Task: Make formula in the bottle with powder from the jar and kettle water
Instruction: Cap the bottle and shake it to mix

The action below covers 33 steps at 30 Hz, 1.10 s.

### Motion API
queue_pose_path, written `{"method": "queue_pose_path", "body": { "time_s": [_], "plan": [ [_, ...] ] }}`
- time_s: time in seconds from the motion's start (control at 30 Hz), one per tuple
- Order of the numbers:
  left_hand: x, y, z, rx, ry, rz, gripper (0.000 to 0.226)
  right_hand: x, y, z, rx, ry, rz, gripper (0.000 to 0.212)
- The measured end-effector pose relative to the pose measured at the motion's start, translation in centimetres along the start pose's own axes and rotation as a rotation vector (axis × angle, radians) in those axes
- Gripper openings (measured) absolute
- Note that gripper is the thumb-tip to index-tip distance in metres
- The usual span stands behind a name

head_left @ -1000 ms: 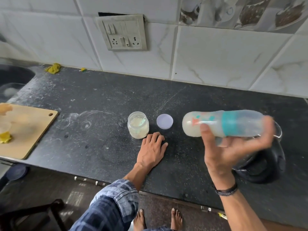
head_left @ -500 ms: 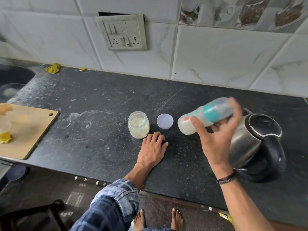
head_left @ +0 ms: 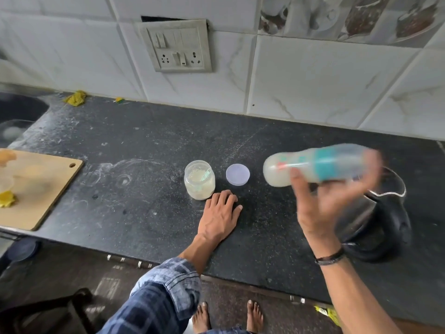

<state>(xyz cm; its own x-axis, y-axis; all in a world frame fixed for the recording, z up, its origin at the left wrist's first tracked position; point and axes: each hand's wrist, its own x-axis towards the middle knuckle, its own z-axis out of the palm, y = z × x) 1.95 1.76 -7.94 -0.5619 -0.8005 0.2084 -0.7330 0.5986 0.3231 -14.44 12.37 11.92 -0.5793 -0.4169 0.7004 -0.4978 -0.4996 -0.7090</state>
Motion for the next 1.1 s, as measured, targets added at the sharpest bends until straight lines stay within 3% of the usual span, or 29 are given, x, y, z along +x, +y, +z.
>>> {"method": "queue_pose_path", "body": {
  "time_s": [0.07, 0.2, 0.33, 0.4, 0.5, 0.53, 0.63, 0.67, 0.73, 0.83, 0.87, 0.97, 1.0, 1.1],
  "plan": [
    [0.0, 0.0, 0.0, 0.001, 0.001, 0.004, 0.031, -0.6, -0.1, 0.2, 0.024, -0.112, 0.140, 0.093],
    [0.1, 0.1, 0.1, 0.010, 0.000, 0.002, 0.032, -0.4, -0.6, 0.2, -0.014, 0.053, -0.189, 0.092],
    [0.0, 0.1, -0.2, 0.001, -0.013, 0.001, 0.032, -1.5, -0.8, 1.3, -0.048, -0.145, 0.113, 0.093],
    [0.0, 0.1, -0.2, -0.010, -0.012, 0.001, 0.032, -1.3, -1.5, 1.1, -0.048, -0.077, -0.056, 0.087],
    [0.1, 0.2, -0.3, -0.010, -0.017, -0.004, 0.033, -0.5, -1.3, 0.4, -0.151, 0.060, -0.395, 0.094],
    [0.1, 0.2, -0.3, -0.009, -0.021, -0.004, 0.033, -0.7, -0.7, 0.5, -0.180, 0.058, -0.388, 0.094],
    [0.0, 0.2, -0.5, -0.008, -0.018, 0.001, 0.032, -1.5, 0.2, 1.1, -0.180, -0.168, 0.002, 0.089],
    [0.0, 0.2, -0.4, -0.012, -0.016, 0.003, 0.032, -1.4, 0.2, 1.0, -0.163, -0.188, 0.023, 0.086],
    [0.0, 0.2, -0.3, -0.007, -0.013, 0.001, 0.031, -0.5, -0.3, 0.6, -0.106, -0.086, -0.158, 0.081],
    [0.1, 0.2, -0.3, -0.007, -0.008, -0.002, 0.030, 0.3, -0.7, 0.2, -0.139, 0.072, -0.371, 0.089],
    [0.1, 0.2, -0.3, -0.007, -0.009, -0.003, 0.030, -0.1, -0.5, 0.2, -0.138, 0.050, -0.308, 0.090],
    [-0.1, 0.2, -0.3, -0.016, -0.009, 0.002, 0.031, -1.2, -0.9, 1.0, -0.040, -0.134, 0.141, 0.089],
    [-0.1, 0.2, -0.3, -0.018, -0.011, 0.006, 0.031, -1.4, -0.9, 1.0, -0.007, -0.089, 0.145, 0.089],
    [0.1, 0.2, -0.5, -0.004, -0.005, 0.002, 0.033, -0.5, -1.1, 1.0, 0.054, 0.078, -0.083, 0.088]
  ]
}}
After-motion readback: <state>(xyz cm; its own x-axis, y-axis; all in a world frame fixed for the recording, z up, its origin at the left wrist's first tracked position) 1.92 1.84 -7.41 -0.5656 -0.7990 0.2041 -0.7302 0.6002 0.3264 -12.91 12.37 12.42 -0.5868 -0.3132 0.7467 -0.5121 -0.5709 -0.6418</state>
